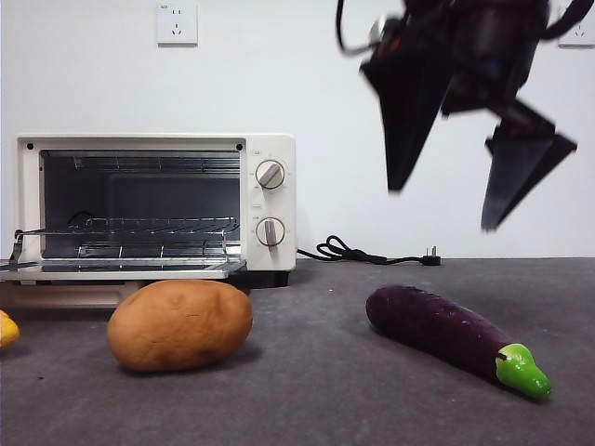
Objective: Take the eggplant from the table,put the eggplant in the oven
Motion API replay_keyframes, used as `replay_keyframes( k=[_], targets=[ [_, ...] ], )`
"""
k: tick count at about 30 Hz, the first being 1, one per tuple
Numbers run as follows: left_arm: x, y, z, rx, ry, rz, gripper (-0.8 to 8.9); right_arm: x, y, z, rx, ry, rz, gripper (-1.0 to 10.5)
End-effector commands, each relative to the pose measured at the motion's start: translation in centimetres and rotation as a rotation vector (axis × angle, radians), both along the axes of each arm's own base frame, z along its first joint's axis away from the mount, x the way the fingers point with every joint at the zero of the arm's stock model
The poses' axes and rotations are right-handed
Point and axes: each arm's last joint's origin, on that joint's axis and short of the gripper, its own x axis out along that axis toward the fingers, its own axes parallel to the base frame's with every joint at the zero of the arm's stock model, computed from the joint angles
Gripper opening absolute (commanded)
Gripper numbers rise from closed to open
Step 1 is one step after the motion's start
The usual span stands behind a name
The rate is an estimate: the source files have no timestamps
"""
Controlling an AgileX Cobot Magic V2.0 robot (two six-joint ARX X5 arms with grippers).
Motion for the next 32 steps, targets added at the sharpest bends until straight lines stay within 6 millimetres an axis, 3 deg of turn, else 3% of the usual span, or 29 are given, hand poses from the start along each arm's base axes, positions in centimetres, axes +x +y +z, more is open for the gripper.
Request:
replay_keyframes(
  k=[1, 8, 18, 23, 26, 29, 32],
  targets=[
    [-0.1, 0.0, -0.1, 0.009, -0.004, -0.003, -0.05, 0.3, 0.6, -1.3, -0.043, 0.025, 0.011, 5.6],
    [-0.1, 0.0, -0.1, 0.018, -0.006, -0.007, -0.05, 0.4, 0.9, -3.5, -0.087, 0.046, -0.013, 5.6],
    [-0.1, 0.0, -0.1, 0.021, -0.008, -0.009, -0.05, -1.3, 0.0, -8.1, -0.121, 0.108, -0.067, 5.6],
    [-0.1, 0.0, -0.1, 0.021, -0.008, -0.009, -0.05, -1.6, -0.1, -8.9, -0.129, 0.11, -0.094, 3.7],
    [-0.1, 0.0, -0.1, 0.021, -0.008, -0.009, -0.05, -1.8, -0.3, -9.3, -0.134, 0.118, -0.098, 3.5],
    [-0.1, 0.0, -0.1, 0.026, -0.01, -0.011, -0.05, -2.0, -0.3, -9.6, -0.141, 0.118, -0.098, 1.8],
    [0.0, 0.0, -0.1, 0.028, -0.01, -0.012, -0.05, -2.0, -0.2, -9.7, -0.147, 0.105, -0.098, 1.5]
  ],
)
